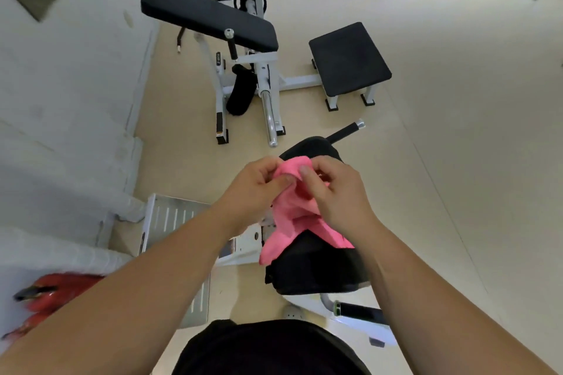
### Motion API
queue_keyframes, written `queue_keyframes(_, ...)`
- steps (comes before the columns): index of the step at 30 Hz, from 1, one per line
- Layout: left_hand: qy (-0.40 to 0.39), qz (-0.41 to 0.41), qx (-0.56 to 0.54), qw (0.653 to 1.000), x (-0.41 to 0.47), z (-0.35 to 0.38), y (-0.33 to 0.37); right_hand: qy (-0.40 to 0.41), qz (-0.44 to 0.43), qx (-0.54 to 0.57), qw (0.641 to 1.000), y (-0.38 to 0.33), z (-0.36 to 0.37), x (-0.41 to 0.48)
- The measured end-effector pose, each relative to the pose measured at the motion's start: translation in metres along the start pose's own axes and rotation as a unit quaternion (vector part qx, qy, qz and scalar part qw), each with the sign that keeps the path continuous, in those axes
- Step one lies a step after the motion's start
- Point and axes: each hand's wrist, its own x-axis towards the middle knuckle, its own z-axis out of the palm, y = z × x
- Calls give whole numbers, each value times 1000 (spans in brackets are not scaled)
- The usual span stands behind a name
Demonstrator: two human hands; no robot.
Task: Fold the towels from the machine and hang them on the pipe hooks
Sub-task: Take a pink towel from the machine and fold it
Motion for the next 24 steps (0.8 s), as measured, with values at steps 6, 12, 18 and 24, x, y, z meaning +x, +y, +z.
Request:
queue_keyframes(6,39,-9,-50,998,-46,-49,8,-1,-68,66,996,-68,31,20)
queue_keyframes(12,105,-97,-49,989,-110,-103,-40,-59,-115,106,986,-122,78,35)
queue_keyframes(18,153,-182,-36,971,-197,-159,-103,-54,-100,138,984,-152,128,40)
queue_keyframes(24,254,-192,-82,944,-275,-207,-156,-61,-79,86,991,-172,196,28)
